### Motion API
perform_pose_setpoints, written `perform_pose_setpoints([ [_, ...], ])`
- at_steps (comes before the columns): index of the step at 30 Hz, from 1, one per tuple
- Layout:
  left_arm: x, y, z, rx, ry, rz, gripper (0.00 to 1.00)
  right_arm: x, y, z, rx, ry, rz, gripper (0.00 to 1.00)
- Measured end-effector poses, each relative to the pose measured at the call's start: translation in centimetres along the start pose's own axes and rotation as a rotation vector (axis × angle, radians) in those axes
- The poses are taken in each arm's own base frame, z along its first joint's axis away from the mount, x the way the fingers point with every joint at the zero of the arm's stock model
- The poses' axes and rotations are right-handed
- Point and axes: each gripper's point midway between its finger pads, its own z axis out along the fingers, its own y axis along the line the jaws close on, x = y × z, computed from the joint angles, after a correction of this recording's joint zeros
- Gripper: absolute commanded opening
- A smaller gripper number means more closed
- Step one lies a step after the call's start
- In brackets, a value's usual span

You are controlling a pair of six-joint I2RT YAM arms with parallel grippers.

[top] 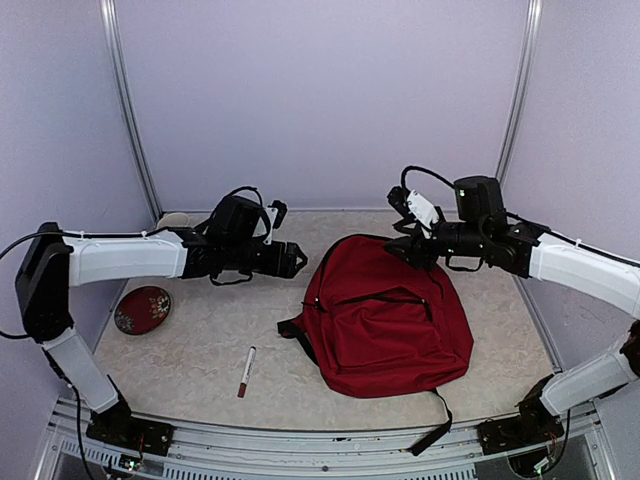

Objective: Pack the student bag
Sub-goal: Place the pen in the lower front pocket of the bag, then pick up the pen at the center of the board.

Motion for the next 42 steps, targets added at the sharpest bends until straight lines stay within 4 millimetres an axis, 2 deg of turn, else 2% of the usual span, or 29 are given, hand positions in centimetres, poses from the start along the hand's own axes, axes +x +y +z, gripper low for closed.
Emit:
perform_pose_setpoints([
  [2,0.5,-0.5,-1.8,-0.071,0.027,0.03,0.79,-0.7,-0.7,-0.7,0.047,-0.022,0.024,0.52],
  [3,1.5,-0.7,-2.6,-0.103,0.056,0.037,0.79,-0.7,-1.1,-0.8,0.074,-0.02,0.041,0.52],
  [5,5.2,-1.0,-4.0,-0.153,0.152,0.044,0.79,-0.2,-1.7,-0.8,0.111,-0.004,0.074,0.52],
  [6,8.8,-0.2,-5.1,-0.197,0.244,0.033,0.8,0.1,-1.9,-0.7,0.126,0.009,0.09,0.52],
  [7,10.1,-0.6,-5.4,-0.197,0.276,0.044,0.8,0.6,-2.0,-0.6,0.136,0.021,0.106,0.52],
  [10,16.8,0.8,-7.6,-0.264,0.448,0.026,0.79,1.7,-2.1,-0.4,0.157,0.05,0.139,0.52],
  [13,20.7,2.2,-9.3,-0.32,0.548,0.002,0.79,2.3,-2.2,-0.2,0.168,0.068,0.154,0.52],
  [15,22.0,2.2,-9.7,-0.333,0.58,-0.004,0.76,2.7,-2.3,-0.1,0.173,0.08,0.164,0.52],
  [19,23.6,1.4,-9.6,-0.322,0.618,-0.006,0.57,2.9,-2.3,-0.1,0.181,0.091,0.171,0.52],
  [21,24.4,1.4,-9.4,-0.327,0.638,-0.006,0.54,3.1,-2.3,-0.1,0.183,0.095,0.173,0.52],
  [23,25.0,1.6,-9.3,-0.332,0.651,-0.006,0.47,3.4,-2.2,-0.2,0.182,0.101,0.174,0.52],
  [27,24.9,1.7,-9.2,-0.337,0.643,-0.009,0.27,3.3,-2.2,-0.5,0.187,0.096,0.171,0.52],
  [31,24.9,1.8,-9.0,-0.34,0.632,-0.008,0.0,2.9,-2.3,-0.9,0.195,0.085,0.166,0.52],
  [38,24.6,1.2,-8.5,-0.297,0.607,-0.01,0.0,2.8,-2.1,-0.8,0.177,0.079,0.169,0.51],
  [42,24.5,1.2,-8.5,-0.282,0.582,-0.016,0.0,2.1,-0.5,-0.3,0.109,0.054,0.182,0.51],
])
